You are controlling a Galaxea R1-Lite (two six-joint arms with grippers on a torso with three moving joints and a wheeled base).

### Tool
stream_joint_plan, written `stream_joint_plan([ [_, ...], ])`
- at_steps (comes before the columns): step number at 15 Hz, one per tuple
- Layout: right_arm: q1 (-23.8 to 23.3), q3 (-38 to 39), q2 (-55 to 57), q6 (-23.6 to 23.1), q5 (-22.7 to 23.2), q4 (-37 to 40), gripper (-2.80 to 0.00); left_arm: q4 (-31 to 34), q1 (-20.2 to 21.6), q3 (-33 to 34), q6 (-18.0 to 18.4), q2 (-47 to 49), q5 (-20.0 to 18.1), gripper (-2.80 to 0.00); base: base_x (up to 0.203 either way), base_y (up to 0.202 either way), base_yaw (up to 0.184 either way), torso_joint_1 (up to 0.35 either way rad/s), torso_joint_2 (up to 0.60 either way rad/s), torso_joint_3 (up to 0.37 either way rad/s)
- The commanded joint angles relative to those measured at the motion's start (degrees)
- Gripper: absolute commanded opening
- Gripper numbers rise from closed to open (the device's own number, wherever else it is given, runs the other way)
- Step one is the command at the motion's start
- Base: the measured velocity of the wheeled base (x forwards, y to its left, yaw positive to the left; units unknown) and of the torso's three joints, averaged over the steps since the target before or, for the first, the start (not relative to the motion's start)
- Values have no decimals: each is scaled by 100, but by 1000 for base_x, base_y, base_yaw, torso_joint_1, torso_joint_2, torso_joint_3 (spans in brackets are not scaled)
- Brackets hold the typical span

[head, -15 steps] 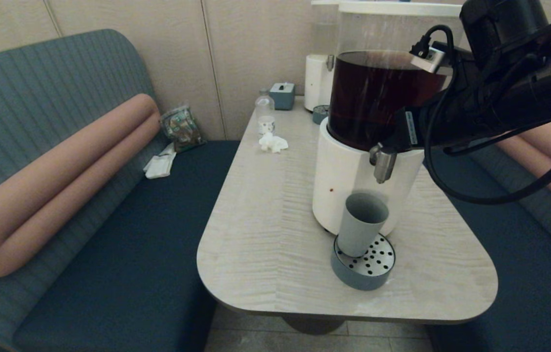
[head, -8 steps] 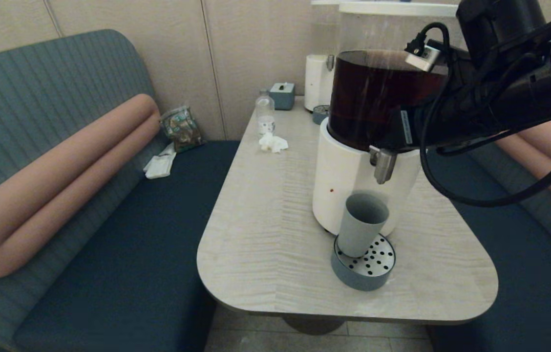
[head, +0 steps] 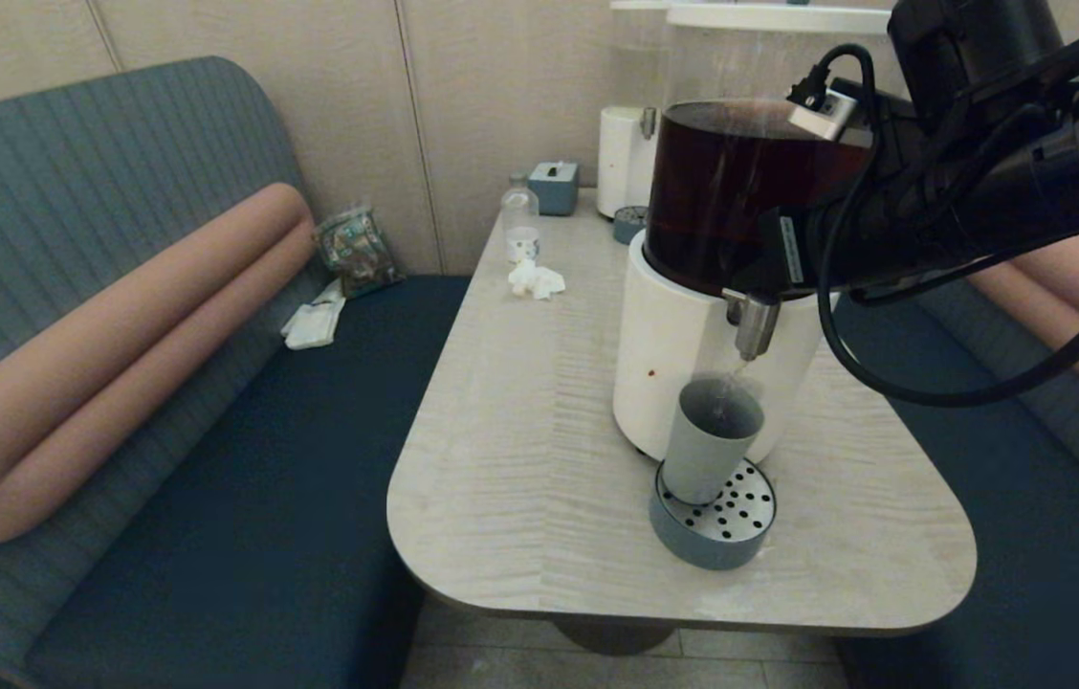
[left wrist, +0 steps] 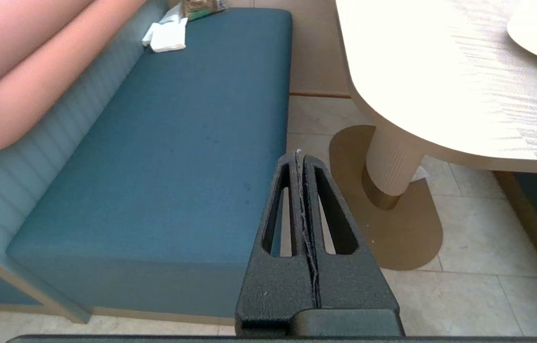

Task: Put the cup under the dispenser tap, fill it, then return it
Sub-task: Turn on the faucet

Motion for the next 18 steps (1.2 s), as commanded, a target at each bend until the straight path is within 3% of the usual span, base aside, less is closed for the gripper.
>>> stream_joint_plan([
  [1,3,11,14,1,-10,32,-280,-2,2,-2,-2,-1,2,-280,0,0,0,0,0,0],
  [18,-84,81,-381,36,-518,-91,-280,-2,2,-2,-2,-1,2,-280,0,0,0,0,0,0],
])
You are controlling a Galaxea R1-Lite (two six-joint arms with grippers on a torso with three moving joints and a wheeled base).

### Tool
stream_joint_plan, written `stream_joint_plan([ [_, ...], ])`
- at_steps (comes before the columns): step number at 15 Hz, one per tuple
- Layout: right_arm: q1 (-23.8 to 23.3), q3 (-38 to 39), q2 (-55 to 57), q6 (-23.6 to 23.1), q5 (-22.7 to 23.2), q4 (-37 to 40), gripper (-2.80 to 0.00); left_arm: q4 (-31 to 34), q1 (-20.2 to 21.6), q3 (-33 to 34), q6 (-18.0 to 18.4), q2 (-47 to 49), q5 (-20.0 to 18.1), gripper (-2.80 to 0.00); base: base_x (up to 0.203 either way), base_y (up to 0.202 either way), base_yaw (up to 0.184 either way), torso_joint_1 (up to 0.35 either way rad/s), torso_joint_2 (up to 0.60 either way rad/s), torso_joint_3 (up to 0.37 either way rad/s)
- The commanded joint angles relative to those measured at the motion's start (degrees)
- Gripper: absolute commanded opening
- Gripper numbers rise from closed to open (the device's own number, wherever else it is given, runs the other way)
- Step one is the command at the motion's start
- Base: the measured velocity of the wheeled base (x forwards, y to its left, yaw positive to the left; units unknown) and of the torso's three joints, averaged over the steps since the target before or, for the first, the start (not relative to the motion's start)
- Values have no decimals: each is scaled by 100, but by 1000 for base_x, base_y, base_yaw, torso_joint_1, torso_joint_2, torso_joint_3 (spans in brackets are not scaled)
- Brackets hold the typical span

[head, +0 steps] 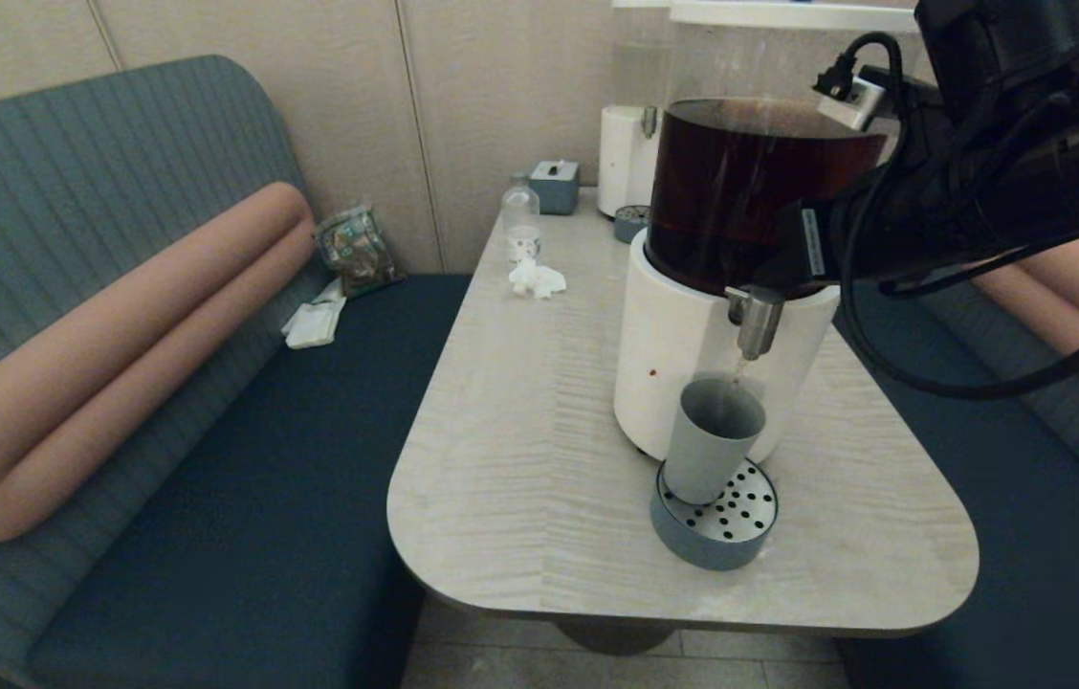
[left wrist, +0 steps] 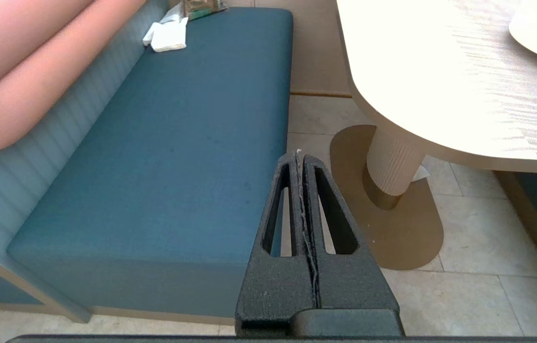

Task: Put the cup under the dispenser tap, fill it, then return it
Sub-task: Turn on the faucet, then turn off the faucet

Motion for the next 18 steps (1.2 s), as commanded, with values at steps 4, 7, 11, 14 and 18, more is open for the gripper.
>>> stream_joint_plan([
  [4,5,163,-293,8,-27,0,-280,-1,1,-2,-2,-1,4,-280,0,0,0,0,0,0],
  [7,-9,539,-597,4,-36,-13,-280,-1,1,-2,-2,-1,3,-280,0,0,0,0,0,0],
  [11,-66,1582,-1289,-15,-124,-600,-280,-1,1,-2,-2,-1,4,-280,0,0,0,0,0,0],
  [14,-48,3101,-1943,-261,-313,-2026,-280,-1,1,-2,-2,-1,4,-280,0,0,0,0,0,0],
  [18,-49,5167,-2891,-574,-507,-3898,-280,-1,1,-2,-2,-1,4,-280,0,0,0,0,0,0],
])
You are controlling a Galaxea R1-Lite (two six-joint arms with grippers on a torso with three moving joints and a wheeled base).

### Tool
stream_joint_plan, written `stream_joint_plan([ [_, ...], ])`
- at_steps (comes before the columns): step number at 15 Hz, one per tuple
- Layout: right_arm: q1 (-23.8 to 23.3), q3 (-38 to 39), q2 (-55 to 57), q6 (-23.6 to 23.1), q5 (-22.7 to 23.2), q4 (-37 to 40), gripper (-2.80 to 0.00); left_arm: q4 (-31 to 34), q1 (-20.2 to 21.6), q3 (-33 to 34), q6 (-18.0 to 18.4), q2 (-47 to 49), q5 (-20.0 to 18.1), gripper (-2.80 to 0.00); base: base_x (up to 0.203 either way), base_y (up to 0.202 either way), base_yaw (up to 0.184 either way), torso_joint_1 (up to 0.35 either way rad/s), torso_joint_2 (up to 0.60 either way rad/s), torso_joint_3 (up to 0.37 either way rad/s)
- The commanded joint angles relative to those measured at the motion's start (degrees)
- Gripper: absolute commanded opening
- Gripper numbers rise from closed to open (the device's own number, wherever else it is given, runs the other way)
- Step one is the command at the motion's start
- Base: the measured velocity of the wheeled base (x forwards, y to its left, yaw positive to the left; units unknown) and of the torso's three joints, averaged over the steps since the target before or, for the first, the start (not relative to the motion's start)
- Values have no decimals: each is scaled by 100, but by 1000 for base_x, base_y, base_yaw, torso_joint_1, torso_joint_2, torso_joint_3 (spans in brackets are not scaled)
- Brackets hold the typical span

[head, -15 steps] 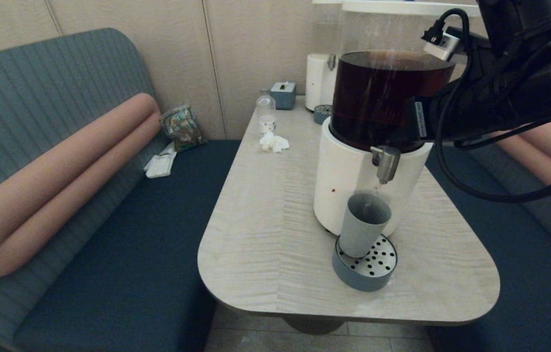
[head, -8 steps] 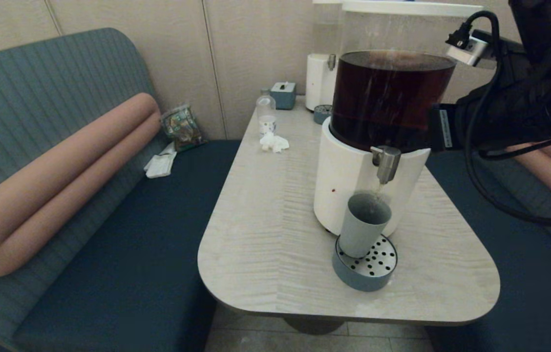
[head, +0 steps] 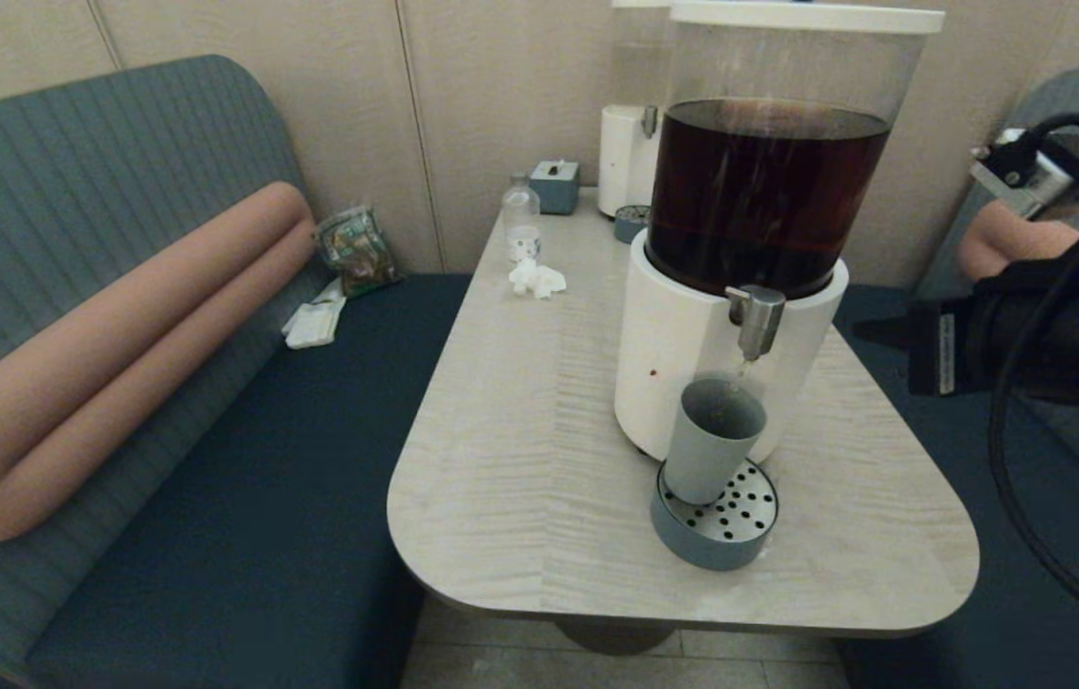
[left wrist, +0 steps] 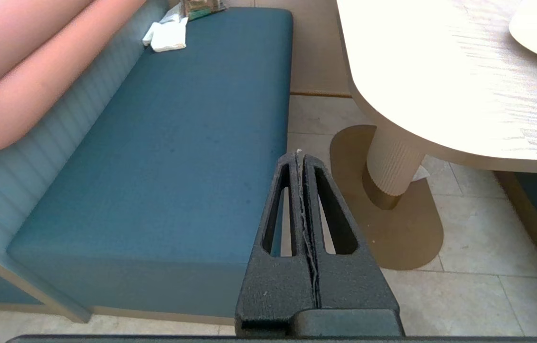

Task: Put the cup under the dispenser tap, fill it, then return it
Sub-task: Turn off the faucet

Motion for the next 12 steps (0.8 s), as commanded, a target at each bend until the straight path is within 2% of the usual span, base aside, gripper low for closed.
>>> stream_joint_plan([
  [1,-5,892,-787,-112,-26,-801,-280,-1,1,0,-2,-1,4,-280,0,0,0,0,0,0],
  [4,-9,1529,-1476,-307,-13,-1275,-280,-1,1,0,-2,-1,4,-280,0,0,0,0,0,0],
  [8,15,1085,-1338,-315,35,-1093,-280,-1,1,0,-2,-1,4,-280,0,0,0,0,0,0],
  [10,119,385,-1074,-278,21,-374,-280,-1,1,0,-2,-1,4,-280,0,0,0,0,0,0],
  [12,232,-618,-681,-159,-41,955,-280,-1,1,0,-2,-1,4,-280,0,0,0,0,0,0],
])
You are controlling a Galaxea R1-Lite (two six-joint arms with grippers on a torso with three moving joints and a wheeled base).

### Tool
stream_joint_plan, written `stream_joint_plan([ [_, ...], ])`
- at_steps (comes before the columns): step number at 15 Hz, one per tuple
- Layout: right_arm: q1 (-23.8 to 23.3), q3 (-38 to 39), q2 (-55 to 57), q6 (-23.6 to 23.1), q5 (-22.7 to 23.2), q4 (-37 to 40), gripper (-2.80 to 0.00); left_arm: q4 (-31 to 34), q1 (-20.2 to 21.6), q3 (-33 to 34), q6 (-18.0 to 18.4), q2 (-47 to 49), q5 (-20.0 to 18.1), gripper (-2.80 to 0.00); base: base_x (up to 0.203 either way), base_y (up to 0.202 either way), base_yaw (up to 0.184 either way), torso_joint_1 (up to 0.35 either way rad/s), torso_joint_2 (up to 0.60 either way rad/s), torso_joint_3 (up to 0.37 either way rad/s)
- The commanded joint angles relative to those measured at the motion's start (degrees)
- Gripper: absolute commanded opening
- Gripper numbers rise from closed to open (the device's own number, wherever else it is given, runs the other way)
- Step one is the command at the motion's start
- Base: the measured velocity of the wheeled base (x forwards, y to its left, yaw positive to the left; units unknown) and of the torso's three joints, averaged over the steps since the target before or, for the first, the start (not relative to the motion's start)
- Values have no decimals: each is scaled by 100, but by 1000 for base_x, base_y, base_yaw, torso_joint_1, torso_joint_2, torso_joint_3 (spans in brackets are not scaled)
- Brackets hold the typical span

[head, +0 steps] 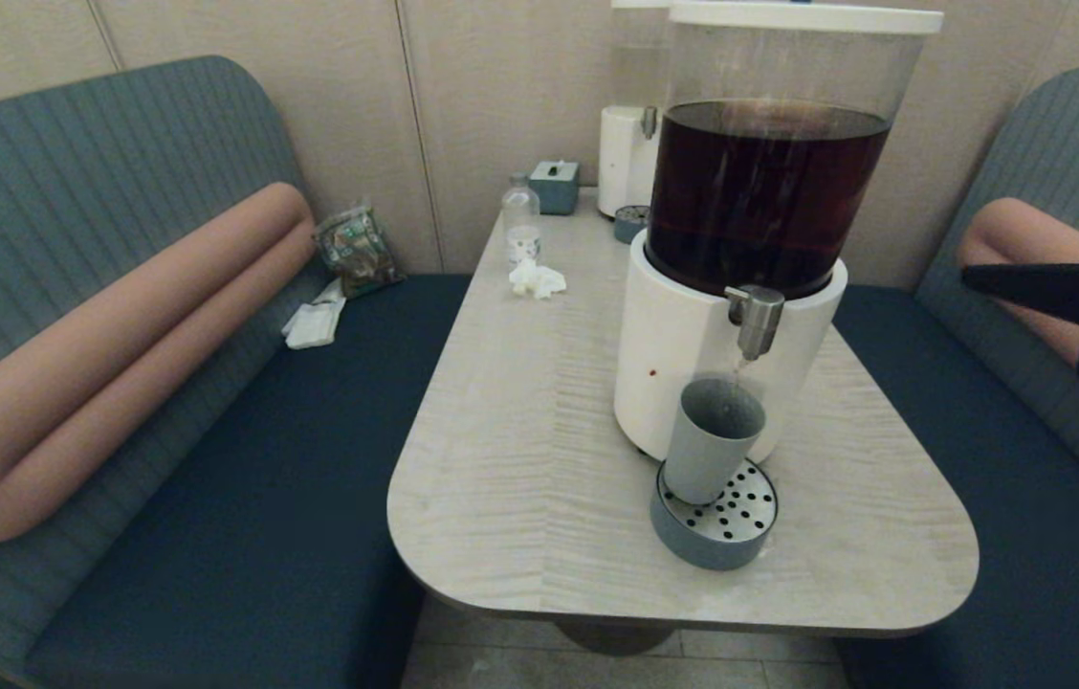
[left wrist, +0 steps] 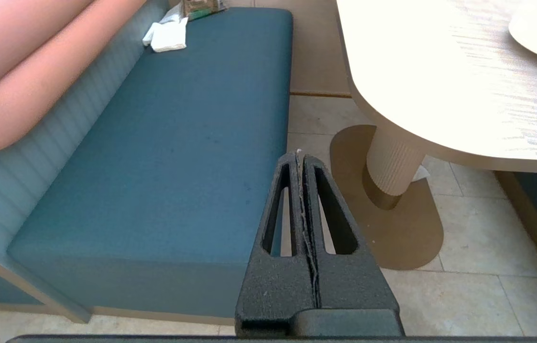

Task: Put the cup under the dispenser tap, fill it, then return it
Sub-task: Turn off the faucet

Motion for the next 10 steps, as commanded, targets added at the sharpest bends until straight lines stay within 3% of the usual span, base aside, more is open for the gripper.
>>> stream_joint_plan([
  [1,141,-1128,580,193,-31,1421,-280,-1,1,0,-2,-1,4,-280,0,0,0,0,0,0],
  [6,545,-4095,2207,1172,-40,4383,-280,-1,1,0,-2,-1,4,-280,0,0,0,0,0,0],
  [8,774,-4561,2701,1407,-42,4991,-280,-1,1,0,-2,-1,4,-280,0,0,0,0,0,0],
  [10,974,-4647,2959,1563,-41,4984,-280,-1,1,0,-2,-1,4,-280,0,0,0,0,0,0],
])
